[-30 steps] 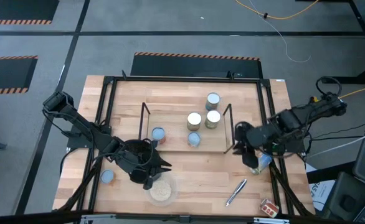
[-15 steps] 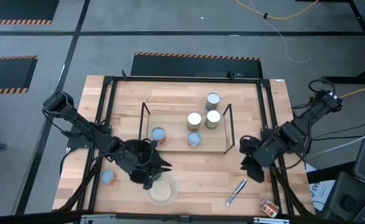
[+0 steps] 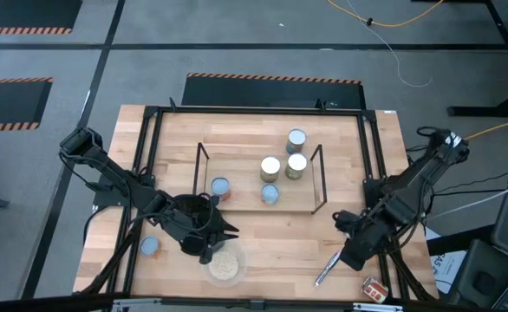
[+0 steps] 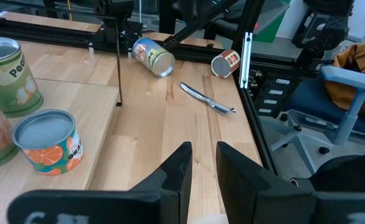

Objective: Pick and place cans onto a shelf
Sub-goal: Put the canned peaches on the shelf

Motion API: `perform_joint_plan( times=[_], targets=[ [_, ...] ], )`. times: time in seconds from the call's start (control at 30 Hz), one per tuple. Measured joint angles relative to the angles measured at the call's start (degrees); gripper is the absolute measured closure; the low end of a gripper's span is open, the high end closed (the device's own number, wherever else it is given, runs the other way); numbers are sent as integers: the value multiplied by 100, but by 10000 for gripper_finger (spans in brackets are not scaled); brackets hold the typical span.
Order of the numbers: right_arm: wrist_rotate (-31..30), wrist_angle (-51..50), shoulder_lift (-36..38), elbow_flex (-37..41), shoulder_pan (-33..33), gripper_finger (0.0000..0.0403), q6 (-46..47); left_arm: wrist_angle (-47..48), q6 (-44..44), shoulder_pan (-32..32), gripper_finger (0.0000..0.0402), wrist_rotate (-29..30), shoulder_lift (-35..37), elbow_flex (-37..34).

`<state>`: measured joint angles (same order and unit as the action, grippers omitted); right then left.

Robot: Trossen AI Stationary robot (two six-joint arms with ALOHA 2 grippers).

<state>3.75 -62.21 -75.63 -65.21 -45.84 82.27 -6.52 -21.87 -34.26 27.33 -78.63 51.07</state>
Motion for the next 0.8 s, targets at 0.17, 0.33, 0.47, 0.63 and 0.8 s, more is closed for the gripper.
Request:
perform_joint_plan(
  times=[0.17,0.33,0.47,0.63,0.8],
  targets=[
    [527,-712,-500,0,1,295,615,0,2,0,335,0,0,0],
    [1068,-1516,-970,2,0,295,877,0,4,0,335,0,0,0],
    [1090,-1572,-1233,2,0,295,878,0,7,0,335,0,0,0],
    [1088,-1484,-1520,2,2,295,876,2,9,-2,335,0,0,0],
    [913,-1482,-1764,2,2,295,865,2,15,0,335,0,0,0]
  ],
)
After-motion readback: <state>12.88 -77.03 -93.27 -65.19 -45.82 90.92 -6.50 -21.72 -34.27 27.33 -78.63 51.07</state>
